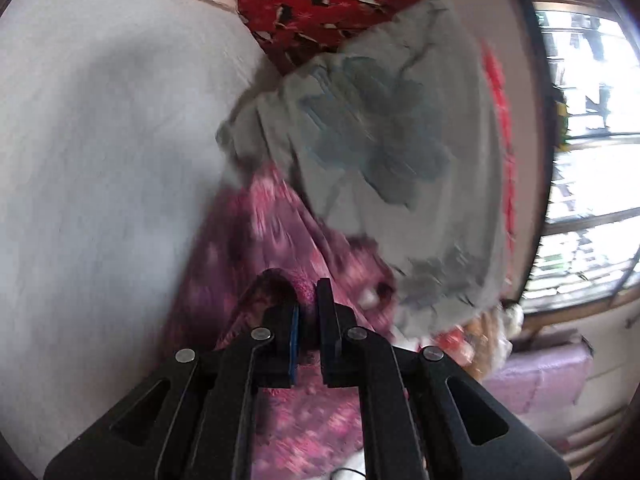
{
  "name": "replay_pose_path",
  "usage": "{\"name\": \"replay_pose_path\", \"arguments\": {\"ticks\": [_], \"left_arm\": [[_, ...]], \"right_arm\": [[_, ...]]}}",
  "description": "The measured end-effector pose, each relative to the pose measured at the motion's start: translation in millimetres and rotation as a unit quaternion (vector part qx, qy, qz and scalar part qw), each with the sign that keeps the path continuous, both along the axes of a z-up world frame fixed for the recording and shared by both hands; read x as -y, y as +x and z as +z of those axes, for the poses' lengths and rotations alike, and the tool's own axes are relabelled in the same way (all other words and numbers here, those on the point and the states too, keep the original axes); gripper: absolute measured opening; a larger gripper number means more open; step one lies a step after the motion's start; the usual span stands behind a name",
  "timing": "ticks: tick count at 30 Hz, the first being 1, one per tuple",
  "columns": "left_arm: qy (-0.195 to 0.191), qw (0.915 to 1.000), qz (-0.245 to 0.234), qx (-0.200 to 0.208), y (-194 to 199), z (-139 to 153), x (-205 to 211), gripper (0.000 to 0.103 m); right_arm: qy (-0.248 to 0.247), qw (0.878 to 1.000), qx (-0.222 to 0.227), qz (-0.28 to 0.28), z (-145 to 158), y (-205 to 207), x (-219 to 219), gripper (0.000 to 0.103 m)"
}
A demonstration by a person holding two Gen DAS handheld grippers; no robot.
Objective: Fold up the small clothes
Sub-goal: 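Lift the hem with both tools and fold it toward the collar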
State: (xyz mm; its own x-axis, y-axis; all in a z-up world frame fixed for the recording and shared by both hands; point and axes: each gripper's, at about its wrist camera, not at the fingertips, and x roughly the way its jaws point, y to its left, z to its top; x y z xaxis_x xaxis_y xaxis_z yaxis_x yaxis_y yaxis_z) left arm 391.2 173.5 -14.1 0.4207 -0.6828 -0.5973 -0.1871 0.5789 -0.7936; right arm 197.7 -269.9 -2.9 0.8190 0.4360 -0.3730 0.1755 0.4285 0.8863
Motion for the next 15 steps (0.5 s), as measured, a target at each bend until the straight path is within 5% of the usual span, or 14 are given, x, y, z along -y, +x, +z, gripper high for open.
{"name": "replay_pose_path", "arguments": {"ticks": [7,11,14,15], "left_arm": [[0.047,0.9971,-0.014,-0.059,48,-31,13,0.006],[-0.011,0.9972,-0.022,-0.071,53,-25,3,0.007],[-0.057,0.9977,-0.010,-0.037,44,-4,-15,0.027],[-0.052,0.9983,-0.003,-0.025,42,2,-21,0.046]], "right_arm": [[-0.022,0.996,-0.082,-0.021,-36,44,8,0.008],[0.023,0.995,-0.095,-0.025,-42,48,17,0.013],[0.059,0.995,-0.064,-0.054,-33,35,32,0.024],[0.067,0.994,-0.055,-0.061,-30,31,36,0.031]]}}
